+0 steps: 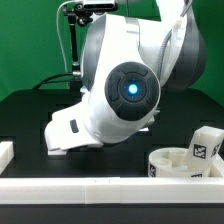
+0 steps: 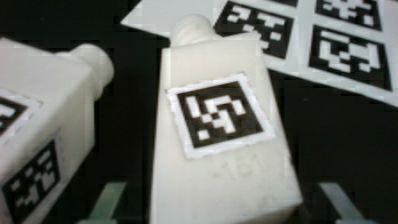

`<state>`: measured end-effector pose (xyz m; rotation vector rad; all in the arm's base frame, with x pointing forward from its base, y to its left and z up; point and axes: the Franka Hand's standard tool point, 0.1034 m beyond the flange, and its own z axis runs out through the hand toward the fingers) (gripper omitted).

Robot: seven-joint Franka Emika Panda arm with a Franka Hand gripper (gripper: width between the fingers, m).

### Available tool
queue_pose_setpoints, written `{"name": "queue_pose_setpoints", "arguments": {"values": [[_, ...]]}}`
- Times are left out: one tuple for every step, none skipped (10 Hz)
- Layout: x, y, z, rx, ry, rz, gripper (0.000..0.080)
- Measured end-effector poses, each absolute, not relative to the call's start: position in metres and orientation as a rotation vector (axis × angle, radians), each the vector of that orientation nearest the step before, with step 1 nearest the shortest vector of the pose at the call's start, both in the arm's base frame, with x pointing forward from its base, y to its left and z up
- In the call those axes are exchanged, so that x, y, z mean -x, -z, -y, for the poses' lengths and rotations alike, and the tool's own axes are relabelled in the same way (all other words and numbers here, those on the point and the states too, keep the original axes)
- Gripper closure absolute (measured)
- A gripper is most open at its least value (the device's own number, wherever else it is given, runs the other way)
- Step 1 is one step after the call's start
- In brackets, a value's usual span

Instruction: Assemble stool

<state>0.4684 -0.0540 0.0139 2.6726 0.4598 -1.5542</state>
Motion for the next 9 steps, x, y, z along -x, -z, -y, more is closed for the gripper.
{"name": "queue_pose_setpoints", "arguments": {"values": [[-0.472, -0.023, 0.049, -2.678, 1.591, -0.440, 0.0475], [-0.478, -0.038, 0.040, -2.688, 1.620, -0.428, 0.0474], [-0.483, -0.055, 0.028, -2.701, 1.663, -0.416, 0.0474], [-0.492, -0.066, 0.021, -2.727, 1.668, -0.419, 0.0474], [-0.506, -0.080, 0.015, -2.754, 1.616, -0.452, 0.0473], [-0.512, -0.083, 0.015, -2.774, 1.578, -0.488, 0.0473], [-0.514, -0.080, 0.016, -2.791, 1.541, -0.489, 0.0473], [-0.513, -0.080, 0.016, -2.789, 1.546, -0.489, 0.0473], [-0.518, -0.077, 0.017, -2.815, 1.503, -0.487, 0.0473]]}}
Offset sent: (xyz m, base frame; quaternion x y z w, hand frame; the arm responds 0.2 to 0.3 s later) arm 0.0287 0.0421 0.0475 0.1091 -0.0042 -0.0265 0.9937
